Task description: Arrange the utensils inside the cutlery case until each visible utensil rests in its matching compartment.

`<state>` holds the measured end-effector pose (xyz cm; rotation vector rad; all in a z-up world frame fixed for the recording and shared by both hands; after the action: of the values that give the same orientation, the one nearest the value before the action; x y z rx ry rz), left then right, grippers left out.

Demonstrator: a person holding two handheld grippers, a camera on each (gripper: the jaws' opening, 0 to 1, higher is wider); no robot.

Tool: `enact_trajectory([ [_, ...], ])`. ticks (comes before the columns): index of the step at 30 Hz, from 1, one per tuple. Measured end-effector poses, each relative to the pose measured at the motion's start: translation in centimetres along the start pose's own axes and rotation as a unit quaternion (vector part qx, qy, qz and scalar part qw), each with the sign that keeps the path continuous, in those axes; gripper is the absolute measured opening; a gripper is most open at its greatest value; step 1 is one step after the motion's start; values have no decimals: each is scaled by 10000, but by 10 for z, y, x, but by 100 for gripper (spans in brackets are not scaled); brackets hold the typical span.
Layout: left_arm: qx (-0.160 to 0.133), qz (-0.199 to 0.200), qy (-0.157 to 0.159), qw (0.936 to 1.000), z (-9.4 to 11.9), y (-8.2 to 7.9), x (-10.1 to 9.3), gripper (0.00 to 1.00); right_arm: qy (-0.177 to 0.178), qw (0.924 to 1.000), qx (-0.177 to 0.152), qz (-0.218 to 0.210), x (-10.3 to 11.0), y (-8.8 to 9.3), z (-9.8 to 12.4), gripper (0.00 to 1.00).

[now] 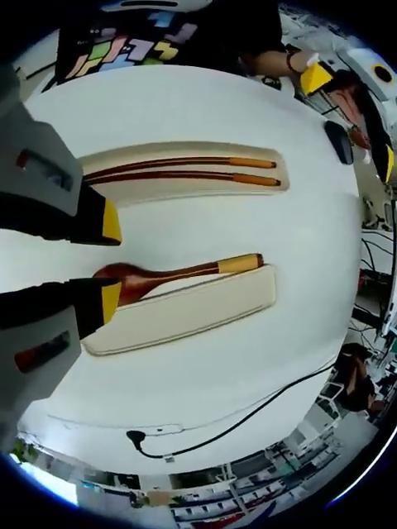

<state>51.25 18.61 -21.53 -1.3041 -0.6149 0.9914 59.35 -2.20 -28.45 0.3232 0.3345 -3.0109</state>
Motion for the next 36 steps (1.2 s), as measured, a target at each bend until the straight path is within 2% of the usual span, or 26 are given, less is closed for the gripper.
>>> enact_trajectory([
  [6, 357, -193, 38, 9992, -18, 1, 7, 72, 103, 9999, -48, -106, 1, 5, 4, 19],
  [9, 612, -454, 55, 9971, -28, 2, 8, 67, 148, 9999, -2, -56, 1, 8, 4, 21],
  [16, 864, -1030, 52, 9909, -46, 2, 7, 69, 224, 9997, 42, 79, 2, 15, 3, 21],
  [19, 853, -1250, 27, 9885, -56, -1, 8, 61, 306, 9992, 71, 246, 2, 17, 0, 21],
  [21, 891, -1315, -40, 9873, -62, -2, 11, 55, 539, 9975, 55, 462, -2, 16, 0, 21],
  [23, 1050, -1356, 19, 9852, -68, 0, 10, 57, 537, 9978, -8, 389, -3, 15, 0, 21],
  [25, 1183, -1486, 108, 9817, -74, 3, 7, 56, 460, 9985, -57, 294, -2, 16, 0, 22],
  [28, 1403, -1804, 268, 9732, -84, 8, 1, 56, 504, 9981, -23, 366, -2, 19, 0, 22],
  [30, 1388, -2007, 463, 9687, -92, 9, -4, 54, 513, 9980, -22, 375, -2, 20, 0, 22],
  [31, 1291, -2017, 515, 9695, -97, 9, -7, 52, 519, 9979, -32, 377, -2, 20, -1, 22],
  [32, 1322, -2014, 520, 9692, -101, 11, -7, 50, 533, 9977, -58, 408, -1, 21, -1, 23],
  [36, 1675, -2246, 635, 9578, -115, 25, -8, 50, 534, 9978, -117, 361, 2, 23, -1, 23],
])
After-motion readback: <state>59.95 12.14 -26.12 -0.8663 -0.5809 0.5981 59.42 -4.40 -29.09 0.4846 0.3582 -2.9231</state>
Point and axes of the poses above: the point that each gripper's makers call its tool centre point, and the gripper's own axes: z roughly backward along the fingers, x roughly to its left, y roughly out of its underside, the point moved 2 cm from there along z, roughly backward along the fingers, and after that the axes turned 15 degrees about z, right-handed, at the moved point
